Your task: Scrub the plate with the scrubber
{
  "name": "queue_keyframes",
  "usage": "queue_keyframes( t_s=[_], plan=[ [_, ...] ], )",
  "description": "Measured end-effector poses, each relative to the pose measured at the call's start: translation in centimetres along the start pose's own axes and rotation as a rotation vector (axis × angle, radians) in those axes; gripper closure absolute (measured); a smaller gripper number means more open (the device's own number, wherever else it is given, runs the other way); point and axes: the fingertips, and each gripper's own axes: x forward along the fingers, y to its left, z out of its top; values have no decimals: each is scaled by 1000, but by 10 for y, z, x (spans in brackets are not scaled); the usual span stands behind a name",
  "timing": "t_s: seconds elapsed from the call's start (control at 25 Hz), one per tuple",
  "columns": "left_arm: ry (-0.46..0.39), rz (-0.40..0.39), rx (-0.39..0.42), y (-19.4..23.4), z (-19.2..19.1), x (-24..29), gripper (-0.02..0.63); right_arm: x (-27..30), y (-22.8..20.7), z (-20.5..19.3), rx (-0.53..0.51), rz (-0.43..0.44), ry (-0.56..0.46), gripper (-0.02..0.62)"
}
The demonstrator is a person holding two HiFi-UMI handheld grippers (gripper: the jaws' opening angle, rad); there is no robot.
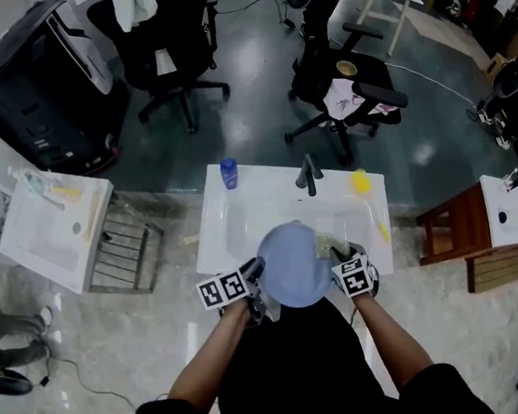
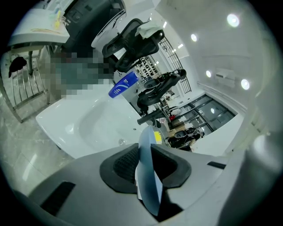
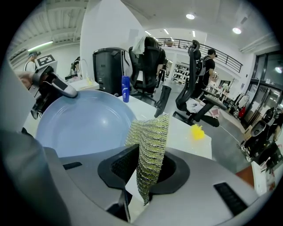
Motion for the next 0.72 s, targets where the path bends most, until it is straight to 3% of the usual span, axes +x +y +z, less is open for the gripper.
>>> queue_keyframes(
  t_s=[0.72],
  plan=[
    [-51, -9, -77, 14, 6, -10, 529, -17, 26, -19, -12, 37, 0, 520]
  ],
)
